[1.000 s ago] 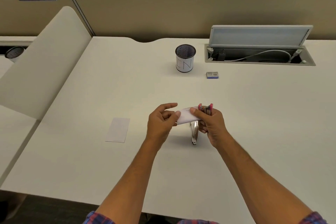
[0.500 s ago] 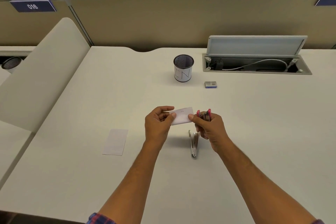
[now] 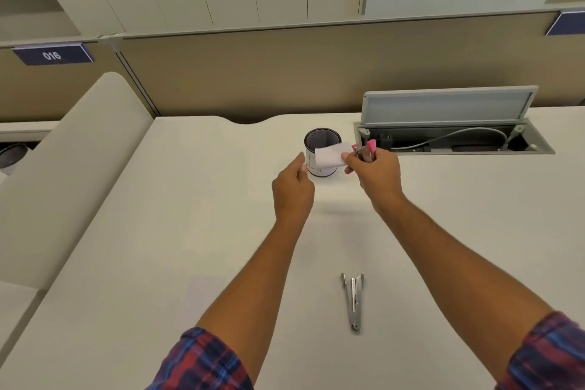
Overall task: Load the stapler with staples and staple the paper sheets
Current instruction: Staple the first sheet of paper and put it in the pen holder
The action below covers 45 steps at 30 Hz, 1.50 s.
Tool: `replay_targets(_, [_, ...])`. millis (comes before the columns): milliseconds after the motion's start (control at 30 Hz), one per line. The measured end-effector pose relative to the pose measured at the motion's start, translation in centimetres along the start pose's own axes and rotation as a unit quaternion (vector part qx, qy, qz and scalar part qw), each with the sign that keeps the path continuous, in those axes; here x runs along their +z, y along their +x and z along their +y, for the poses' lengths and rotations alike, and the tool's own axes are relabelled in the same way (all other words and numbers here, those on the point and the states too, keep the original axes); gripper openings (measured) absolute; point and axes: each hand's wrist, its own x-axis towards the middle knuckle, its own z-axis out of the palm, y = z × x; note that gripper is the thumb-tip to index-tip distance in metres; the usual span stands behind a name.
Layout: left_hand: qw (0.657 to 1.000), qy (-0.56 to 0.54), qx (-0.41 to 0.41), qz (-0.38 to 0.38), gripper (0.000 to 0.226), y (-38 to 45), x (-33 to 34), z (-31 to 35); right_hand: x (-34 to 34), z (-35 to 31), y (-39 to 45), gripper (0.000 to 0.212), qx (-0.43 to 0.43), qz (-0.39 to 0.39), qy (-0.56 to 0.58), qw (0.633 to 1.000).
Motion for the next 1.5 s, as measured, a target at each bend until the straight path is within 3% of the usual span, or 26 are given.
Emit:
replay_targets(133, [0.990, 0.107, 0.084, -0.046, 0.042, 2.4, 1.4, -0.4, 1.4, -0.9, 3.6, 0.021, -0.022, 0.047, -0.035, 0.998])
replay_targets(300, [0.950, 0.246, 0.170, -0.093, 0.051, 4.3, 3.0, -1.3, 3.2, -0.8, 6.5, 0.020, -0.010, 0.065, -0.078, 0.995])
replay_targets(633, [0.933, 0.300, 0.164, -0.111, 0.056, 4.7, 4.4, -2.1, 6.0, -0.1, 8.5, 0.027, 0.016, 0.042, -0.171, 0.984])
replay_targets(867, [0.927, 0.312, 0.185, -0.098, 0.055, 4.6, 4.3, -2.3, 5.2, 0.5, 7.0, 0.047, 0.013, 0.061, -0.140, 0.988])
replay_targets(967, [0.937, 0.284, 0.187, -0.080, 0.052, 3.8, 3.9, -2.1, 4.3, 0.4, 5.0, 0.048, 0.014, 0.076, -0.109, 0.991])
replay_targets(1133, [0.973, 0.117, 0.195, -0.034, 0.044, -0.5, 3.6, -1.1, 2.1, 0.7, 0.2, 0.054, 0.072, 0.046, -0.050, 0.995])
replay_targets(1267, [0.991, 0.039, 0.120, -0.051, 0.039, -5.3, 3.8, -0.4, 0.0, 2.1, -4.3, 0.035, 0.072, 0.003, -0.011, 0.997])
replay_targets(1500, [0.998, -0.021, 0.018, -0.052, 0.022, -12.8, 4.0, 0.0, -3.6, 4.0, -11.3, 0.032, 0.053, -0.025, 0.025, 0.998])
